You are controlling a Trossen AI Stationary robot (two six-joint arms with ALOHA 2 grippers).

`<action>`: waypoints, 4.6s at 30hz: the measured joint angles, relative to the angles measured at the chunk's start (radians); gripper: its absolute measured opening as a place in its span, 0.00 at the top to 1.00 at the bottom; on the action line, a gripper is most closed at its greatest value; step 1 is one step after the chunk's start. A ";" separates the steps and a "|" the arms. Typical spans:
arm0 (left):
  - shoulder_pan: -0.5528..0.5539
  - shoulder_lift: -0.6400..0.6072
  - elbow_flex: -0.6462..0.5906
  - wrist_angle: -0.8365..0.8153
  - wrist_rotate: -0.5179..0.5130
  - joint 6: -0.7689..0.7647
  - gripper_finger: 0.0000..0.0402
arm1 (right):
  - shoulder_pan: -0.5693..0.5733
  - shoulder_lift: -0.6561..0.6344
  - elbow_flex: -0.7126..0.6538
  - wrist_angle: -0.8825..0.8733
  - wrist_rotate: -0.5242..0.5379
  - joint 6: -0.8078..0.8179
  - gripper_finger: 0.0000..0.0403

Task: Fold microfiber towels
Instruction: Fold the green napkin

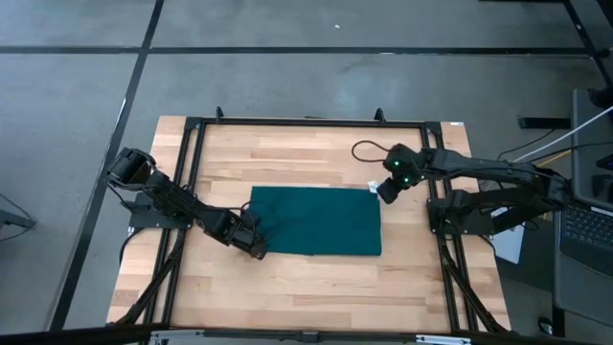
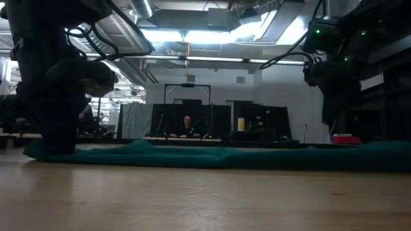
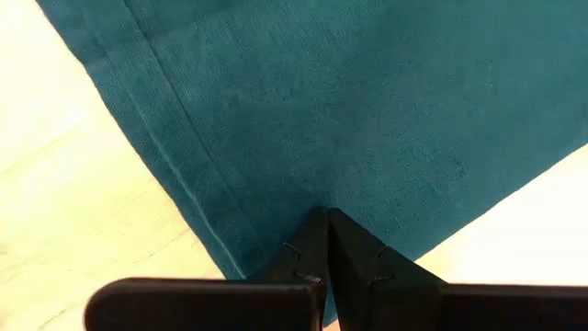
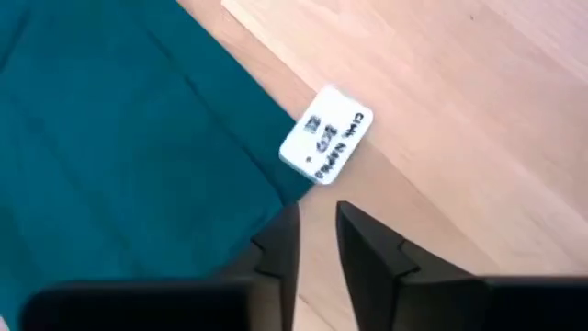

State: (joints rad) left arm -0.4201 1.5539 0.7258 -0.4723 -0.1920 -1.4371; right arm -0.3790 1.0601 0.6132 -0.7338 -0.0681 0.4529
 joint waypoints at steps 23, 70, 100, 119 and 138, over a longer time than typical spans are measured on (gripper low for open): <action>0.117 -0.376 0.007 -0.162 -0.350 0.134 1.00 | 0.012 0.039 -0.146 0.167 -0.209 0.124 0.65; 0.135 -0.414 0.010 -0.183 -0.339 0.178 1.00 | 0.012 0.084 -0.219 0.321 -0.136 0.144 0.62; 0.136 -0.414 0.010 -0.212 -0.337 0.150 1.00 | 0.006 0.084 -0.158 0.450 -0.085 0.122 1.00; 0.174 -0.414 0.011 -0.229 -0.314 0.172 1.00 | -0.059 0.060 -0.198 0.472 0.009 0.070 1.00; 0.203 -0.436 0.012 -0.224 -0.305 0.192 1.00 | -0.024 0.105 -0.181 0.605 0.053 0.056 1.00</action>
State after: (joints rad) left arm -0.2173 1.1183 0.7380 -0.6963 -0.4972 -1.2449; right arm -0.4030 1.1656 0.4324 -0.1288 -0.0155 0.5084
